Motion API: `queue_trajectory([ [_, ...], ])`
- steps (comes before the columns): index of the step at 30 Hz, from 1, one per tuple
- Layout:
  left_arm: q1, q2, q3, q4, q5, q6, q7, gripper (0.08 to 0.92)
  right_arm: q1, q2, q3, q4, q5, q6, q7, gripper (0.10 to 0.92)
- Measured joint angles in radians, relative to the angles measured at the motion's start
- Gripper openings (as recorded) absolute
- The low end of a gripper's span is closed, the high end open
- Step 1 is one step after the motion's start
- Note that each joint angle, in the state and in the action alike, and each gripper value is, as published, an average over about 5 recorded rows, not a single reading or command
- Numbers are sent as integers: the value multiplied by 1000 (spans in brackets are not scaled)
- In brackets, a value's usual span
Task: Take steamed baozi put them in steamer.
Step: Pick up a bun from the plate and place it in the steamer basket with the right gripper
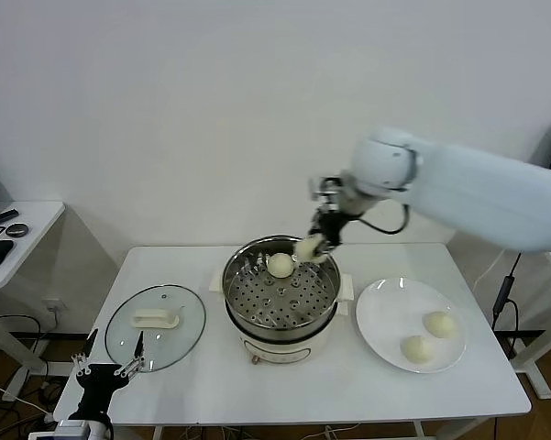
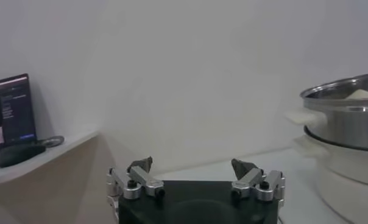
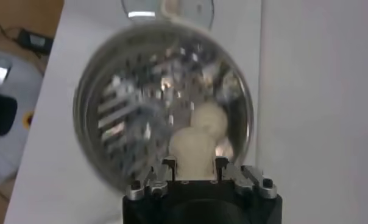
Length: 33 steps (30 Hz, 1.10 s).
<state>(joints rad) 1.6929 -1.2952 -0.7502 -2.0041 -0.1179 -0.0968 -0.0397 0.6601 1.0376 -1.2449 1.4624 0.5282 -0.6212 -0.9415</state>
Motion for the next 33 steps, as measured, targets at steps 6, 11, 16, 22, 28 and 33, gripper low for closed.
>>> queue_trajectory([
  [6,6,-5,-16,1,-8,-5,-1,823,-54,138,-23,-75,29,-45,49,416],
  [11,12,-12,-19,2,-10,-15,-2,823,-100,219,-30,-131,32,-68,81,416],
  [16,14,-12,-21,6,-12,-21,-2,823,-141,279,-32,-182,24,-82,102,416],
  [22,11,-8,-25,8,-18,-21,-2,823,-173,332,-35,-235,10,-93,117,418],
  [28,7,-6,-26,10,-19,-21,-2,823,-195,349,-31,-263,4,-98,122,507],
  [33,5,1,-31,12,-23,-21,-2,823,-187,343,-29,-259,8,-102,107,661],
])
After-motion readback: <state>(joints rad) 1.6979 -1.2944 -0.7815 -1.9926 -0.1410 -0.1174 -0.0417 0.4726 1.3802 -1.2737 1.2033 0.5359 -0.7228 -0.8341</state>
